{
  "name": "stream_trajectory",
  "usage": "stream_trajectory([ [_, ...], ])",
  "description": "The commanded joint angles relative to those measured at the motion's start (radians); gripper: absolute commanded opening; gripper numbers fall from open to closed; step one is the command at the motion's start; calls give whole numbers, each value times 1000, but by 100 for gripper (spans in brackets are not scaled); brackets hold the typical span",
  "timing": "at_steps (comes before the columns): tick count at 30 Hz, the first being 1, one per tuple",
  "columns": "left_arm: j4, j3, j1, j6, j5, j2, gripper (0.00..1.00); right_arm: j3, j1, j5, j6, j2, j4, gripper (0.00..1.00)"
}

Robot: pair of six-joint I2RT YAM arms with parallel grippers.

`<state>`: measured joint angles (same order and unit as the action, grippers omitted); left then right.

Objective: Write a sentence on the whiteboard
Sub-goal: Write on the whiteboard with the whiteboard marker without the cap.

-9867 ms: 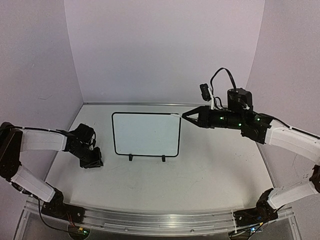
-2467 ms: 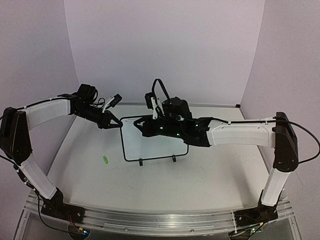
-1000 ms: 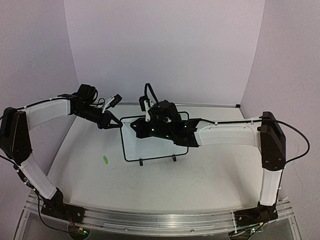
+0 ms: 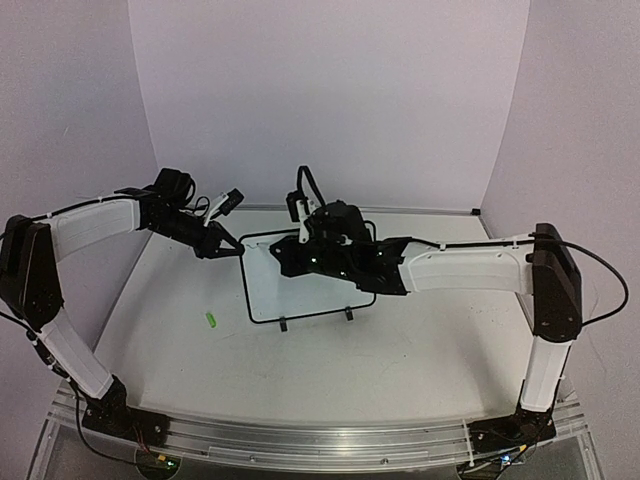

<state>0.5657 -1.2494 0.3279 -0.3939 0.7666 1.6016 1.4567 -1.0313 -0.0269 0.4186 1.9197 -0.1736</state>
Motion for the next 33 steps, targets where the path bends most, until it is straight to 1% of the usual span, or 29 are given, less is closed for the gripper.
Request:
stream_trajectory([
  [1, -1, 4, -9, -20, -82, -28, 0, 8, 3, 56, -17, -38, -20, 0],
  [20, 0, 2, -7, -20, -89, -26, 0, 89, 3, 57, -5, 41, 26, 0],
  [33, 1, 1, -8, -20, -99, -24, 0, 84, 4, 28, 12, 54, 54, 0],
])
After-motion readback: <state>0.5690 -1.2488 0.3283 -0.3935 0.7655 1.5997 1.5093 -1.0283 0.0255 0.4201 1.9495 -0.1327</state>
